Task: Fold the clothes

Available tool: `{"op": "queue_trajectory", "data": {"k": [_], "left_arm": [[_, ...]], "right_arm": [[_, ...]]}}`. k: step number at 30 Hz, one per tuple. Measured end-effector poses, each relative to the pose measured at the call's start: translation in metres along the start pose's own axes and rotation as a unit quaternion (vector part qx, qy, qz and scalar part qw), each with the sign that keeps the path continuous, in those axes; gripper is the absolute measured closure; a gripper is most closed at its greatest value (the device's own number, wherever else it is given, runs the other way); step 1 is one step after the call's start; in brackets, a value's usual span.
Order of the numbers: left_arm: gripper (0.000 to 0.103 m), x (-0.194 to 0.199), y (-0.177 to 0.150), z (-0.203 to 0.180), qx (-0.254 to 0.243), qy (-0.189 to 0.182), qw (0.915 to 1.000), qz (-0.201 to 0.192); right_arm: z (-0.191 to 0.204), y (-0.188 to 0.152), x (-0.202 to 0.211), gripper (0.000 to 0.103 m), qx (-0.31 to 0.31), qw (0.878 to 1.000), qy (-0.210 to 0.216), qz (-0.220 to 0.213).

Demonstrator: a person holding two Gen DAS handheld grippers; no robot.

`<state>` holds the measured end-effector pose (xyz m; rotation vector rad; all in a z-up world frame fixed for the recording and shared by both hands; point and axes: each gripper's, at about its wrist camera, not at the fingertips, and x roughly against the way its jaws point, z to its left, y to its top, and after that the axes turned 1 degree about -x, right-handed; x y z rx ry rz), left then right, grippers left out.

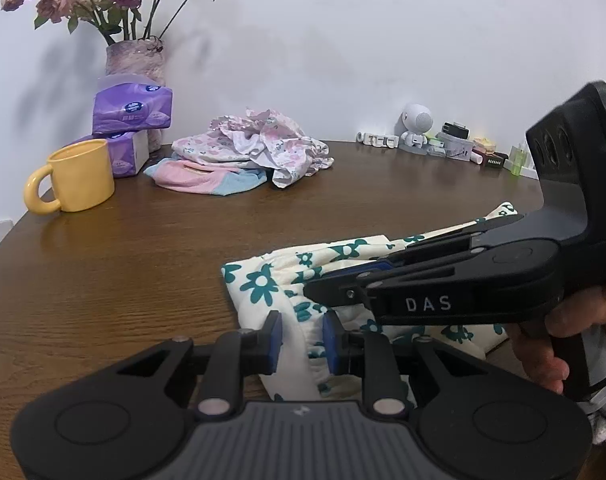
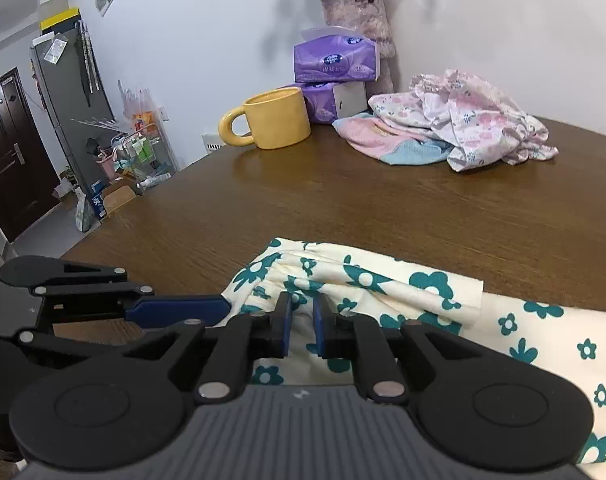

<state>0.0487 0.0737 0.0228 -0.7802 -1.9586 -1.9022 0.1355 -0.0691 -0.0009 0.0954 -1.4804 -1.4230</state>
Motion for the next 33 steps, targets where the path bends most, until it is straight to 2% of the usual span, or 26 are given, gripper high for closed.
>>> {"op": "queue_trajectory", "data": {"k": [5, 8, 15, 22, 25, 26, 27, 28, 29, 30, 33], "left_arm": [[0.080, 0.021, 0.009, 0.017, 0.049, -0.004, 0.9983, -0.030], [0.082, 0.019, 0.018, 0.021, 0.052, -0.004, 0.9978, -0.041], [0.088, -0.019, 0.022, 0.015, 0.029, -0.002, 0.9996, 0.004], [0.088, -0.029, 0.016, 0.005, 0.003, 0.022, 0.9998, 0.004], [0.087, -0.025, 0.017, 0.005, 0.008, 0.021, 0.9997, -0.002], [0.082, -0.021, 0.018, 0.006, 0.016, 0.020, 0.9997, -0.006], [0.066, -0.017, 0.018, 0.007, 0.025, 0.021, 0.9994, -0.010], [0.056, -0.012, 0.017, 0.010, 0.038, 0.023, 0.9989, -0.015], [0.041, -0.006, 0.016, 0.013, 0.053, 0.027, 0.9980, -0.021], [0.036, -0.002, 0.015, 0.016, 0.069, 0.029, 0.9969, -0.024], [0.036, 0.008, 0.009, 0.031, 0.125, 0.017, 0.9918, -0.021]], "right_arm": [[-0.004, 0.000, 0.024, 0.091, -0.023, 0.999, 0.007, -0.026], [-0.002, -0.003, 0.028, 0.091, -0.010, 1.000, 0.002, -0.025], [-0.004, -0.010, 0.019, 0.091, -0.005, 1.000, -0.002, -0.006], [-0.013, -0.014, 0.011, 0.092, -0.018, 1.000, 0.004, -0.004], [-0.010, -0.016, 0.012, 0.092, -0.009, 1.000, -0.001, -0.009], [-0.009, -0.016, 0.014, 0.092, -0.008, 1.000, -0.001, -0.012], [-0.009, -0.016, 0.016, 0.091, -0.008, 1.000, -0.001, -0.016], [-0.009, -0.016, 0.020, 0.091, -0.011, 1.000, 0.001, -0.020], [-0.010, -0.015, 0.026, 0.089, -0.014, 1.000, 0.003, -0.027], [-0.012, -0.015, 0.034, 0.088, -0.016, 0.999, 0.004, -0.037], [-0.014, -0.016, 0.056, 0.077, -0.008, 0.998, -0.013, -0.062]]}}
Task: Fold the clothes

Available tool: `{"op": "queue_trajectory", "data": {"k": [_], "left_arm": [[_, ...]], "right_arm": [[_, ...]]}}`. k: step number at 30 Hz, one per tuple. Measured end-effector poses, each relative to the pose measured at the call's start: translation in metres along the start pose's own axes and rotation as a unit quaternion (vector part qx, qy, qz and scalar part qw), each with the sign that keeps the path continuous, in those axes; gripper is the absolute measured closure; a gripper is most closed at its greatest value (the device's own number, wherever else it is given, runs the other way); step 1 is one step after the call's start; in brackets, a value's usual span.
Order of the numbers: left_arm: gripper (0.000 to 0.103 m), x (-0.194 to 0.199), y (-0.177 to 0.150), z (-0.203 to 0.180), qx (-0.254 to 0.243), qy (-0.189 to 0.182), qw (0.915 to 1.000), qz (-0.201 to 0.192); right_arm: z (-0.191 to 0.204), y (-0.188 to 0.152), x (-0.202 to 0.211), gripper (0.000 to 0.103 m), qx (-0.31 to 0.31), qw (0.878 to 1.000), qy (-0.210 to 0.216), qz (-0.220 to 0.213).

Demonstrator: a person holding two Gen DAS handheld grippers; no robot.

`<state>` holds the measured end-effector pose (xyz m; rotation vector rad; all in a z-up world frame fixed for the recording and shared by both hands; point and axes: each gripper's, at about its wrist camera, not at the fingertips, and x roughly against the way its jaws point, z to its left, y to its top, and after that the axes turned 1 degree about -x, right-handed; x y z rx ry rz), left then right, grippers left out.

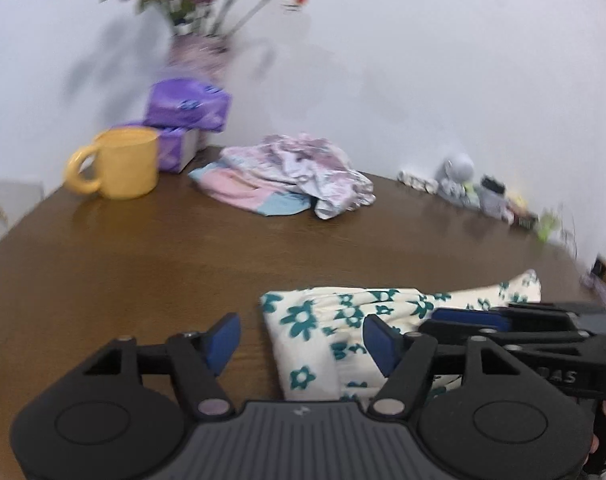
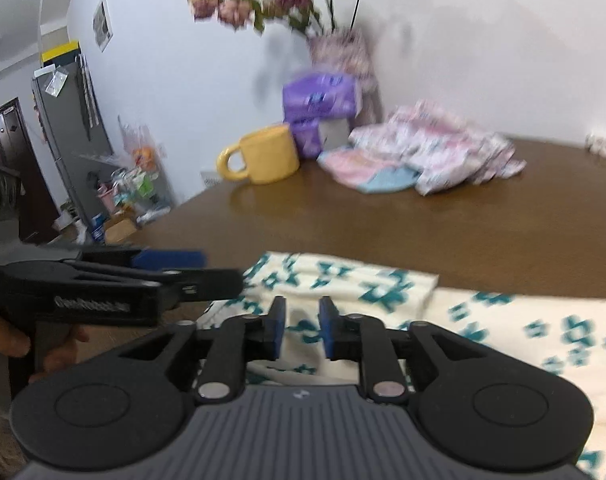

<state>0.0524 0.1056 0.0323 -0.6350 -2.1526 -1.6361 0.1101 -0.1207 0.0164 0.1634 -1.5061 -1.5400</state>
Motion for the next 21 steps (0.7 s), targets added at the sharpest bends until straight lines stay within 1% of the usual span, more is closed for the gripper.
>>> {"op": "queue_trajectory", "data": {"k": [3, 4, 6, 12, 17, 20, 21], "left_arm": [[0.036, 0.001, -0.002, 0.016, 0.064, -0.029, 0.9974, 0.017], [0.036, 0.000, -0.004, 0.020, 0.079, -0.038, 0.9959, 0.023], [0.036, -0.005, -0.006, 0.024, 0.097, -0.042, 0.9939, 0.031], [0.038, -0.021, -0.008, 0.030, 0.128, -0.039, 0.9894, 0.057], [0.040, -0.030, -0.006, 0.031, 0.133, -0.051, 0.9881, 0.058], [0.044, -0.037, -0.005, 0.032, 0.137, -0.065, 0.9867, 0.059], [0.049, -0.039, -0.005, 0.033, 0.141, -0.071, 0.9856, 0.060]], "right_arm": [[-0.006, -0.003, 0.015, 0.076, 0.006, 1.000, -0.017, -0.008], [-0.009, -0.004, 0.018, 0.076, 0.005, 1.000, -0.020, -0.007], [-0.014, -0.007, 0.022, 0.076, 0.000, 1.000, -0.024, -0.006], [-0.024, -0.012, 0.020, 0.076, -0.005, 1.000, -0.023, 0.000], [-0.030, -0.015, 0.012, 0.076, -0.009, 1.000, -0.026, 0.014], [-0.035, -0.018, 0.009, 0.076, -0.016, 0.999, -0.030, 0.022], [-0.037, -0.018, 0.008, 0.076, -0.019, 0.999, -0.031, 0.025]]}}
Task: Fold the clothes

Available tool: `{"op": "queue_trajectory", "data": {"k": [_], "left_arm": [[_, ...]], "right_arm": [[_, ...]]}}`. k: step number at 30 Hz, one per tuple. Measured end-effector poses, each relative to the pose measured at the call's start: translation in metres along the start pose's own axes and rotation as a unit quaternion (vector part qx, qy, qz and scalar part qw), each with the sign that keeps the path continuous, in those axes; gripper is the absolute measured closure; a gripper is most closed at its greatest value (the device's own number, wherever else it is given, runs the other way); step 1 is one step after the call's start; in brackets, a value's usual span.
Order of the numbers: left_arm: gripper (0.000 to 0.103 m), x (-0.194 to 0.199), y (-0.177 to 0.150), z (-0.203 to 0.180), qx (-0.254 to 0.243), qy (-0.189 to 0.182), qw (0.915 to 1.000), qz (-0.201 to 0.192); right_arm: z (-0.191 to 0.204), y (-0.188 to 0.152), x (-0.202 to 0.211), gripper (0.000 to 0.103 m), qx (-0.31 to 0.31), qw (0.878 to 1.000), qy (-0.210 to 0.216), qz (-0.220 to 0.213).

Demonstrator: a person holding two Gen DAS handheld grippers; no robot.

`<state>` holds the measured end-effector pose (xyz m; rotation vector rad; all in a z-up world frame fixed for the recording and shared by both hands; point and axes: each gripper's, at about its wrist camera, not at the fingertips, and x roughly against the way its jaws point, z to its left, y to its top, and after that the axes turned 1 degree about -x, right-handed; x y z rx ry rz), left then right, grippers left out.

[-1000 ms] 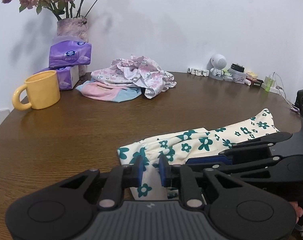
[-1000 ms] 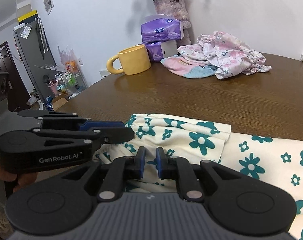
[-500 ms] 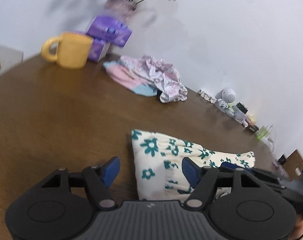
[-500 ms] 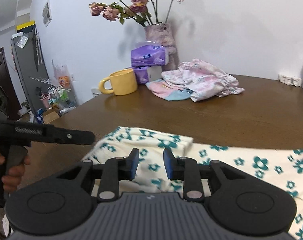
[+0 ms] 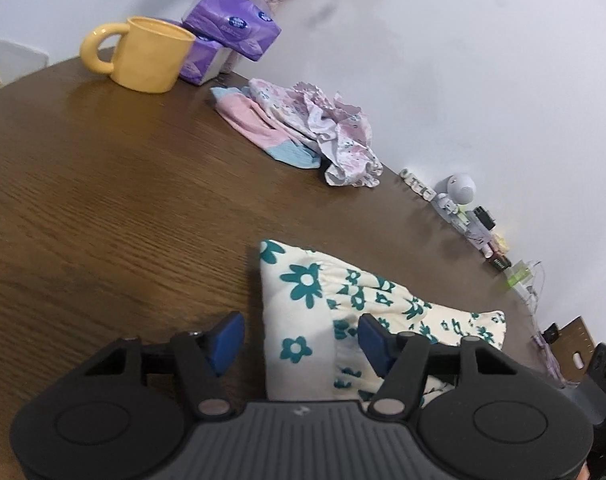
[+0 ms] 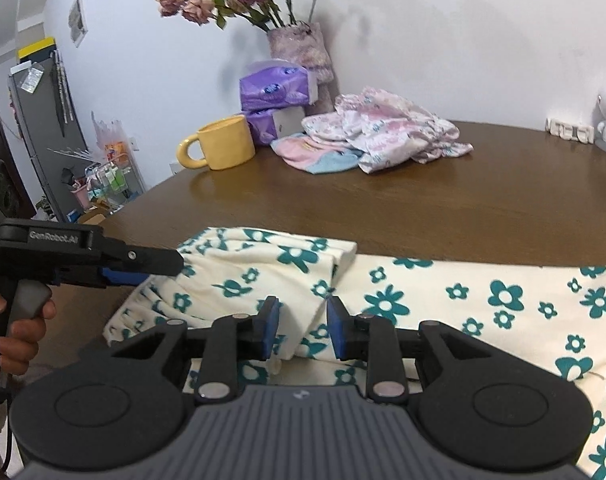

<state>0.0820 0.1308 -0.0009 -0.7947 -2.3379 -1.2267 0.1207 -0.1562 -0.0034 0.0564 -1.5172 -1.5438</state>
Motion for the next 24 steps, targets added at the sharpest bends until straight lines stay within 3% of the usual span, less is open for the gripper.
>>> {"op": "queue_trajectory", "data": {"k": [4, 10, 18, 24], "left_arm": [[0.056, -0.008, 0.001, 0.001, 0.014, -0.016, 0.9998, 0.002], [0.062, -0.008, -0.001, -0.004, 0.010, 0.003, 0.9999, -0.006], [0.068, -0.005, 0.001, -0.030, -0.062, 0.048, 0.9968, -0.013], [0.069, -0.006, 0.007, -0.050, -0.119, 0.084, 0.9892, -0.012]], "right_arm": [[-0.004, -0.002, -0.006, 0.076, -0.007, 1.000, 0.001, 0.012], [-0.006, -0.002, -0.009, 0.076, -0.010, 1.000, 0.003, 0.014], [-0.009, -0.001, -0.008, 0.076, -0.022, 1.000, 0.011, 0.013], [-0.015, 0.001, -0.001, 0.076, -0.030, 0.999, 0.028, 0.010]]}}
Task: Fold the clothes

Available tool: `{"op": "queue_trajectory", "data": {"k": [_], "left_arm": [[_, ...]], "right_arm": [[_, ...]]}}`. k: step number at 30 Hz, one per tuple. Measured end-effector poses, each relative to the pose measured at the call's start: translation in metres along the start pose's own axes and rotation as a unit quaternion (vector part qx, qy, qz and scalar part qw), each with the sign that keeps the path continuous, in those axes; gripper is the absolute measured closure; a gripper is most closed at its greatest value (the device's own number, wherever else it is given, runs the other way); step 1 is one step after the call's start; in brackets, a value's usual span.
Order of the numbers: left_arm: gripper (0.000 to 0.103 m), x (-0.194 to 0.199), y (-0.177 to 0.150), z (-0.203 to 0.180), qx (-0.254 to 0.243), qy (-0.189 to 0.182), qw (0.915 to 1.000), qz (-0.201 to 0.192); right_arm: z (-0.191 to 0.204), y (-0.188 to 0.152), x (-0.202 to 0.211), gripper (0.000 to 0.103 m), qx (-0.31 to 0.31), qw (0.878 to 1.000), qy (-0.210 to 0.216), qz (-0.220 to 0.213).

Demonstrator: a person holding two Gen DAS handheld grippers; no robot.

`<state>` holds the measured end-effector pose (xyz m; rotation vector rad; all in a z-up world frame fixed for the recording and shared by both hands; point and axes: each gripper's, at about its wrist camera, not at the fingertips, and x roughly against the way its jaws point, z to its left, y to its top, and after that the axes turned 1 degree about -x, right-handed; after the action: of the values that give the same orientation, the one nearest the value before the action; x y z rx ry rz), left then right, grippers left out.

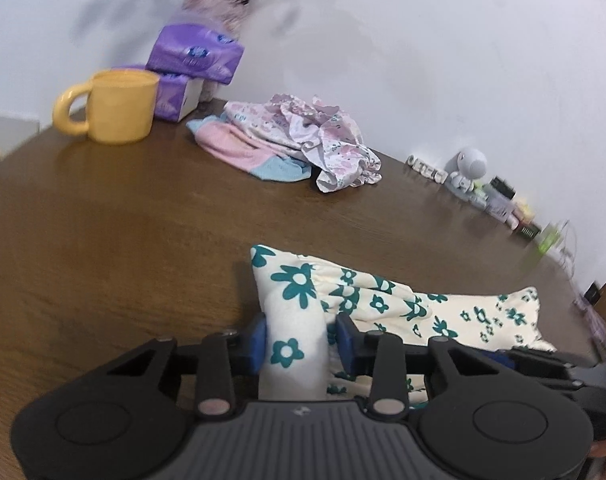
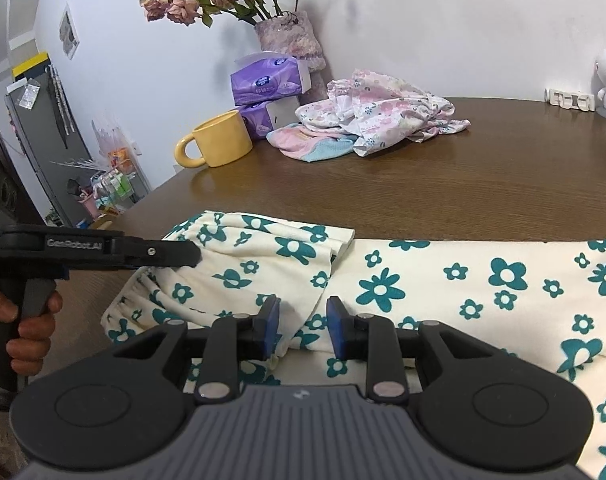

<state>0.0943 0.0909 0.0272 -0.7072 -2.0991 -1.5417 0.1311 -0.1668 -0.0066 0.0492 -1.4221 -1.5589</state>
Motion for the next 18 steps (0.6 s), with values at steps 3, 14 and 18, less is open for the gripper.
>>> {"op": "queue_trajectory", "data": {"k": [3, 14, 18], "left_arm": [[0.070, 0.003, 0.009, -0.008, -0.036, 0.023, 0.9991, -0.004], [0.070, 0.001, 0.047, -0.037, -0.148, 0.109, 0.9829, 0.000], [0.070, -0.006, 0.058, -0.054, -0.191, 0.137, 0.9719, 0.006]], "right_arm": [[-0.004, 0.002, 0.008, 0.076, 0.004, 1.000, 0.005, -0.002], [-0.033, 0.021, 0.024, 0.076, 0.071, 0.997, -0.016, 0.018], [-0.047, 0.023, 0.020, 0.076, 0.075, 0.997, -0.014, 0.029]]}}
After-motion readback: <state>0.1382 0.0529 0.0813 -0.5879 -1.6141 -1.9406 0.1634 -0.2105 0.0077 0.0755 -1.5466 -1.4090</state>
